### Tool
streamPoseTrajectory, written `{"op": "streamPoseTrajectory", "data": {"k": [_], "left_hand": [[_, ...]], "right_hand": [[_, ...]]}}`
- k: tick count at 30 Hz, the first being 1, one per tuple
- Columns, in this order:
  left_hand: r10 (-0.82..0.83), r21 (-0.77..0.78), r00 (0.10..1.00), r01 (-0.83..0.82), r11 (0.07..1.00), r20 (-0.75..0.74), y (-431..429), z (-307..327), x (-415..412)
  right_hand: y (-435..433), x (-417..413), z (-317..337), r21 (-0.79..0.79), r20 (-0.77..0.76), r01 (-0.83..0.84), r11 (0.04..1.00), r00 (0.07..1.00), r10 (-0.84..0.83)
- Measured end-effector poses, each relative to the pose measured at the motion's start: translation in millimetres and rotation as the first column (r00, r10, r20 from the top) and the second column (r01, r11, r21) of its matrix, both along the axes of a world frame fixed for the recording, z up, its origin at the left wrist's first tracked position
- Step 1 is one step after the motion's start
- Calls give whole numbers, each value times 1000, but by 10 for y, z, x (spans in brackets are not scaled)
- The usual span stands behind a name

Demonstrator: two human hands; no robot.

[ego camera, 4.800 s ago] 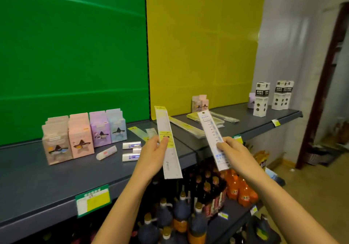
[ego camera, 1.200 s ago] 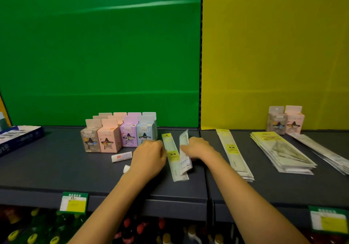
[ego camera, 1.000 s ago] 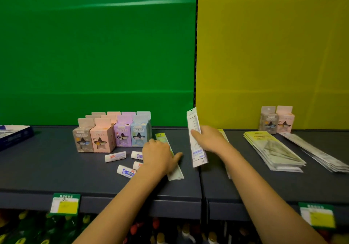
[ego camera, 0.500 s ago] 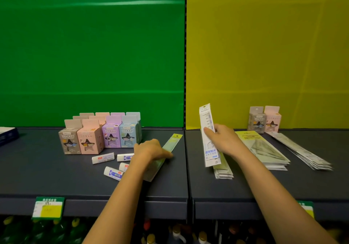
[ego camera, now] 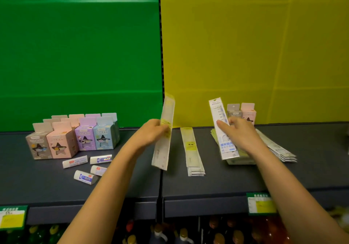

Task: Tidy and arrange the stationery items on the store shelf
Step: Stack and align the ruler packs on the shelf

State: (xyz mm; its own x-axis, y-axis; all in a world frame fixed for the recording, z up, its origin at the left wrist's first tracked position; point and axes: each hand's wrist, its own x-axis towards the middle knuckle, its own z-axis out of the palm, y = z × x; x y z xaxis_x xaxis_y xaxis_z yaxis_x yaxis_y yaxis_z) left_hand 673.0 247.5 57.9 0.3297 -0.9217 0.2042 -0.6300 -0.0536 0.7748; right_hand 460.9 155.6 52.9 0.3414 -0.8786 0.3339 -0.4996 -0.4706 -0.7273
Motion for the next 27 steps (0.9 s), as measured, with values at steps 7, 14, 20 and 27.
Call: {"op": "streamPoseTrajectory", "data": {"k": [7,14,20,27], "left_hand": [[119,-8,993,-119,993,-8,-553,-347,-346],[275,101,913,-317,943,300,-700,-569,-435],[291,95,762,-417,904,578,-666,-620,-496],[331,34,701,-451,892,631,-665,-606,-554]], "right_hand": [[-256,-639,-25,17,63,81,997,995,-82],[-495,-983,-74,10,8,106,994,994,-106],[-747,-1243,-95,0,26,184,983,983,-184],[-1066,-1382,-271,49,-225,194,980,958,-178]]}}
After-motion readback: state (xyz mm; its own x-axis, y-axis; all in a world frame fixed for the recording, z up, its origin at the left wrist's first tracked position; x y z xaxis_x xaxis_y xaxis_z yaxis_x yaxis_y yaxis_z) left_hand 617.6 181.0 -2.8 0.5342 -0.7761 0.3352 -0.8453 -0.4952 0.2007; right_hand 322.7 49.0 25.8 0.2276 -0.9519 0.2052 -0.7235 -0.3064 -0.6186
